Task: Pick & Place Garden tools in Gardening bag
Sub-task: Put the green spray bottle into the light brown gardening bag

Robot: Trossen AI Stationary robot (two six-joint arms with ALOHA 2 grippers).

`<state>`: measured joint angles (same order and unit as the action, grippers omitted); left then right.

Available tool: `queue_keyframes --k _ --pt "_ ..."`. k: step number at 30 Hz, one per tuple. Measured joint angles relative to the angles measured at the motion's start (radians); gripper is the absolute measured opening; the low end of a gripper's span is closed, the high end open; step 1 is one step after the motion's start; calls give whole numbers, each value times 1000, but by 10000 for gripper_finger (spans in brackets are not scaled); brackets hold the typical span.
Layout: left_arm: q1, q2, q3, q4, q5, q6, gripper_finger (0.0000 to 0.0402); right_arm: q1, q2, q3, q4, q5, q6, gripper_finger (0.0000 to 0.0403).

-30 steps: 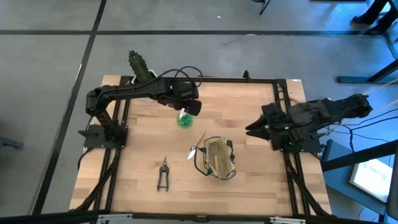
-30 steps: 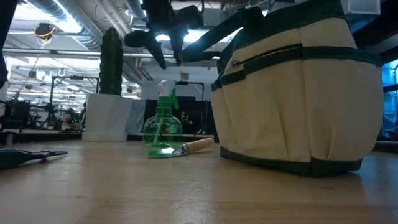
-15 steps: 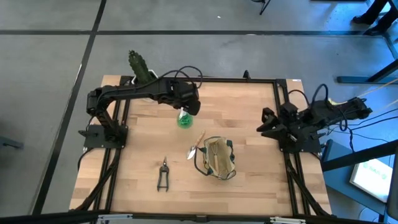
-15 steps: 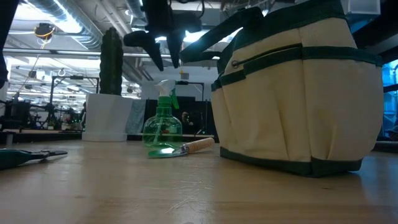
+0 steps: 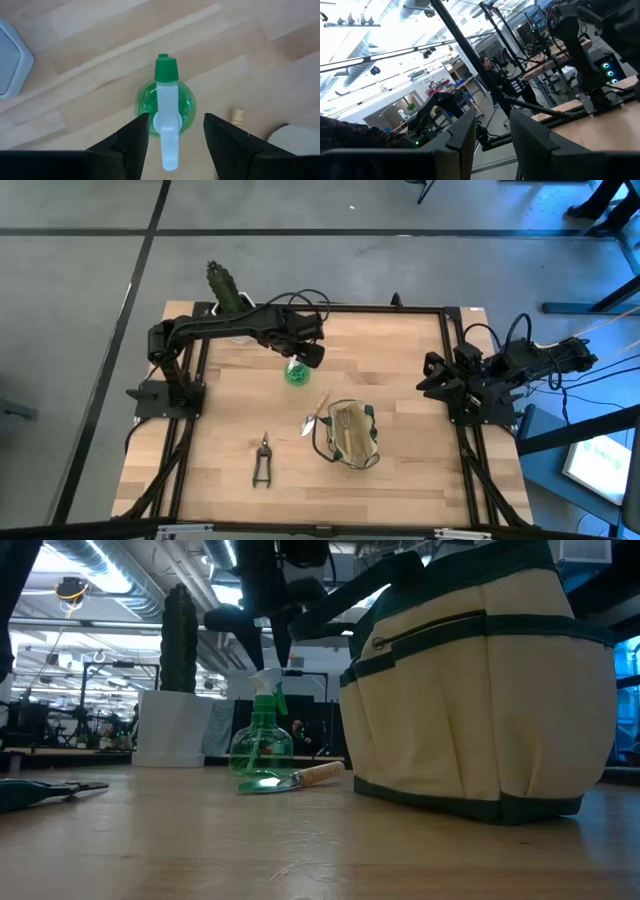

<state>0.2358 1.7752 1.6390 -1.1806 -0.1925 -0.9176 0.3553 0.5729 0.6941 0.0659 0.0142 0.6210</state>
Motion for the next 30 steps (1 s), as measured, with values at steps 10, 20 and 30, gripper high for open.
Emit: queue_keyframes --k 10,20,30 --pt "-11 18 0 5 -29 -13 185 0 -9 0 -17 -26 19 124" --pt "23 30 0 33 13 -31 185 0 -14 1 -26 -30 18 124" --pt "13 78 0 25 54 -23 184 73 -47 -14 8 12 -78 124"
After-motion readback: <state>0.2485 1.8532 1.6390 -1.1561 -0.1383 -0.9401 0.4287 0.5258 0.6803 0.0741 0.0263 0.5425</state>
